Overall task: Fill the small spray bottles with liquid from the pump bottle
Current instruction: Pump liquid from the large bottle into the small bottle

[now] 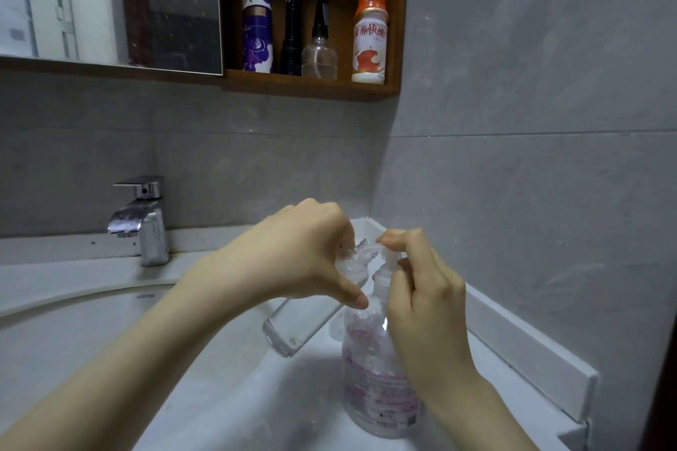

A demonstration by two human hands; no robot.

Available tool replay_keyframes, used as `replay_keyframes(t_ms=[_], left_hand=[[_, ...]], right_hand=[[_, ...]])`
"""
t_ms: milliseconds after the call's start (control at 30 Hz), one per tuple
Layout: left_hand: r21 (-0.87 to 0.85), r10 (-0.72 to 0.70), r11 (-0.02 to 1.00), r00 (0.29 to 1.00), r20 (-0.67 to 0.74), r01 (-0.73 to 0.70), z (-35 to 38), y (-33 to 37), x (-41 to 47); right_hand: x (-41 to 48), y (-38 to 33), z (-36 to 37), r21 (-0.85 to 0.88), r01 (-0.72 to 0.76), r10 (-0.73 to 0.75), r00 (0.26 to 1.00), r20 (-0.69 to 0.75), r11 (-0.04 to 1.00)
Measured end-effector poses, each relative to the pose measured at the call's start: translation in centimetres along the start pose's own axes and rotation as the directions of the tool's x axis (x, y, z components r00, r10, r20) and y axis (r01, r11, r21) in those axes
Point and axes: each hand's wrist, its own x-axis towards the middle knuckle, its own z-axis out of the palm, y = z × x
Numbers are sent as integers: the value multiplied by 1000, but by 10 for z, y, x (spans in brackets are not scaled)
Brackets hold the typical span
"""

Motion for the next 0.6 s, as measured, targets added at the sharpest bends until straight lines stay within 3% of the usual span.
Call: replay_keyframes(t_ms=[600], left_hand=[[-69,-2,998,1000,6,2,-1,2,-1]], right_hand=[[-5,-1,1,14,-76,75,997,16,997]])
